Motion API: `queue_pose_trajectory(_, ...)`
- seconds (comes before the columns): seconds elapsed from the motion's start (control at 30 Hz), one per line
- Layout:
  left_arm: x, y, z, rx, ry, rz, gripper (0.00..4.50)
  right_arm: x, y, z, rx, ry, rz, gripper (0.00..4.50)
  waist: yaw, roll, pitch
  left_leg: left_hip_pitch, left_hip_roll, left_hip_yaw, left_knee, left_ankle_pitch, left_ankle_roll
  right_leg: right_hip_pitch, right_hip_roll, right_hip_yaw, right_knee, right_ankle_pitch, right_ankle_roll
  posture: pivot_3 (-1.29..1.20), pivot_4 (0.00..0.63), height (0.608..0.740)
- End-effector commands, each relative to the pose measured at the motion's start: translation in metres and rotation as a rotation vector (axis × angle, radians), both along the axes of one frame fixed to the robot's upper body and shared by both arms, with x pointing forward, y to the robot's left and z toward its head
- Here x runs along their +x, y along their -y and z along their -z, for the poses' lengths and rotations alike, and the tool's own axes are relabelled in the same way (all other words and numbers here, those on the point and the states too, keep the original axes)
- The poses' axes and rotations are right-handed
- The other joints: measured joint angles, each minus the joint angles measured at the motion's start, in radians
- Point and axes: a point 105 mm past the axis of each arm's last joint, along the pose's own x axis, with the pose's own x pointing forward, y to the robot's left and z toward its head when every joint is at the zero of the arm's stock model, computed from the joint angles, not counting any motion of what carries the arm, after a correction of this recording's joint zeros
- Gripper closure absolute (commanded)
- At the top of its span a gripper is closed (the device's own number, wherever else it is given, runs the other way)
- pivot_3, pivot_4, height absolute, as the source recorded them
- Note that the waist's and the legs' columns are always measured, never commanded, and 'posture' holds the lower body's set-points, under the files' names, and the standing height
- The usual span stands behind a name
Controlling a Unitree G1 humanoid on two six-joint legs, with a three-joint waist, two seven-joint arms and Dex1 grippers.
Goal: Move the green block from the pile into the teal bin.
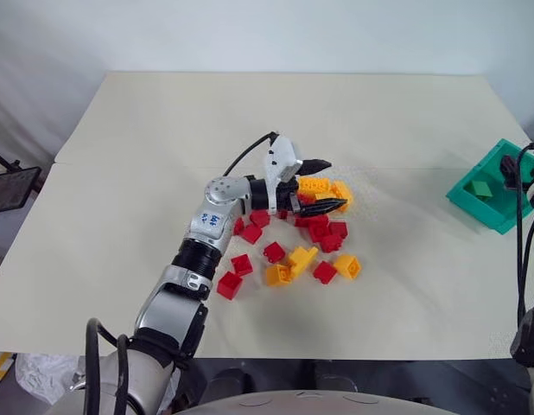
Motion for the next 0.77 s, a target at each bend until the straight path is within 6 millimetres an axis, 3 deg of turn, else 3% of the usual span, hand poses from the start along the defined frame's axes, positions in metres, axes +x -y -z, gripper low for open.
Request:
queue_pose_trajectory(0.03, -0.002, -0.024, -0.016, -0.063, -0.003, -0.011, 0.00, -0.009, -0.037, -0.025, -0.077, 0.023, -0.206, 0.04, -0.001, 0.000, 0.000, 0.000, 0.000, -0.001, 0.000, 0.000, 0.000, 0.000, 0.000, 0.000, 0.000, 0.000, 0.000, 0.00, 0.150, 0.740)
queue_pose_trajectory(0.2, 0.005, -0.076, -0.015, -0.059, -0.151, -0.142, 0.00, -0.032, -0.105, -0.019, -0.071, -0.065, -0.591, 0.04, -0.001, 0.000, 0.000, 0.002, 0.000, -0.006, 0.000, 0.000, 0.000, 0.000, 0.000, 0.001, 0.001, 0.000, 0.000, 0.00, 0.150, 0.740)
queue_pose_trajectory(0.23, -0.002, -0.096, -0.017, -0.046, -0.124, -0.147, 0.00, -0.049, -0.129, -0.008, -0.112, -0.142, -0.756, 0.04, -0.001, 0.000, 0.000, 0.001, 0.000, -0.006, 0.001, 0.000, 0.000, 0.000, 0.000, 0.002, 0.001, 0.000, 0.000, 0.00, 0.150, 0.740)
queue_pose_trajectory(0.3, -0.016, -0.125, -0.016, 0.004, -0.094, -0.161, 0.00, -0.076, -0.154, 0.012, -0.155, -0.266, -0.962, 0.04, 0.005, 0.000, 0.000, 0.002, 0.000, -0.007, 0.000, 0.000, -0.001, 0.000, 0.000, 0.001, 0.001, 0.000, 0.000, 0.00, 0.150, 0.740)
queue_pose_trajectory(0.33, -0.021, -0.136, -0.014, 0.029, -0.098, -0.172, 0.00, -0.083, -0.158, 0.017, -0.163, -0.303, -1.008, 0.04, 0.005, 0.000, 0.000, 0.001, 0.001, -0.008, 0.000, -0.001, -0.001, 0.000, 0.001, 0.001, 0.000, 0.000, 0.000, 0.00, 0.150, 0.740)
queue_pose_trajectory(0.57, -0.069, -0.227, 0.012, 0.203, -0.173, -0.334, 0.00, -0.092, -0.135, 0.051, -0.237, -0.462, -1.045, 0.04, 0.019, -0.001, 0.001, 0.002, 0.000, -0.008, 0.006, -0.003, -0.001, 0.003, 0.000, 0.002, 0.000, 0.001, 0.001, 0.00, 0.150, 0.740)
queue_pose_trajectory(0.77, -0.089, -0.259, 0.024, 0.223, -0.173, -0.468, 0.00, -0.081, -0.141, 0.053, -0.197, -0.393, -1.037, 0.04, 0.020, -0.001, 0.001, 0.003, 0.001, -0.008, 0.006, -0.004, -0.002, 0.003, 0.000, 0.002, 0.001, 0.000, 0.000, 0.00, 0.150, 0.740)
